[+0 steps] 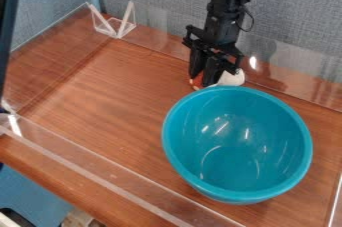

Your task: Put the mushroom in the blue bowl

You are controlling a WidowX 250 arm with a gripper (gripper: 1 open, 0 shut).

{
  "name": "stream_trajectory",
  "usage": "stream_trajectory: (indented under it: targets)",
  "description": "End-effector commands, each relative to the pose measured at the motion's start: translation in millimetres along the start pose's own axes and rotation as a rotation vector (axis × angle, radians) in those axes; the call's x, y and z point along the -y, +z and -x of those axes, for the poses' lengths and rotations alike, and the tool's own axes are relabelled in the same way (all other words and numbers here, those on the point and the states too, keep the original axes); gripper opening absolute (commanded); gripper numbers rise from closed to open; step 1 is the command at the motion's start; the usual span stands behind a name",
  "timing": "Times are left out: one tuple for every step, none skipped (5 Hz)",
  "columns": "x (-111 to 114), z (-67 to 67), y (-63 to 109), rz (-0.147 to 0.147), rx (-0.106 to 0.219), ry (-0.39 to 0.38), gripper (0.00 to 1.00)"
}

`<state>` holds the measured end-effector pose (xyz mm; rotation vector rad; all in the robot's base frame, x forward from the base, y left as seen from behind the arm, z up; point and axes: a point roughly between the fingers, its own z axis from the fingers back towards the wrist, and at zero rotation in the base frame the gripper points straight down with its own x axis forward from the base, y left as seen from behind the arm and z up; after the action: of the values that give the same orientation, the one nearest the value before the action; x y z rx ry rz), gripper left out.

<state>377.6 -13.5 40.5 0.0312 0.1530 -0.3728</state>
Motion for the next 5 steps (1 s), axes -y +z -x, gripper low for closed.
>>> stream_trajectory:
  targets:
    - [3, -3.5, 28.2, -0.006, 0.094, -0.027, 0.0]
    - [3, -2.6, 33.4, -0.002, 0.113, -0.038, 0.0]
    - [4, -1.1, 38.8, -0.001, 0.132, -0.046, 0.0]
    - [4, 0.6, 43.7, 0.0, 0.148, -0.053, 0.0]
    - [4, 1.9, 47.8, 0.0, 0.161, -0.06, 0.0]
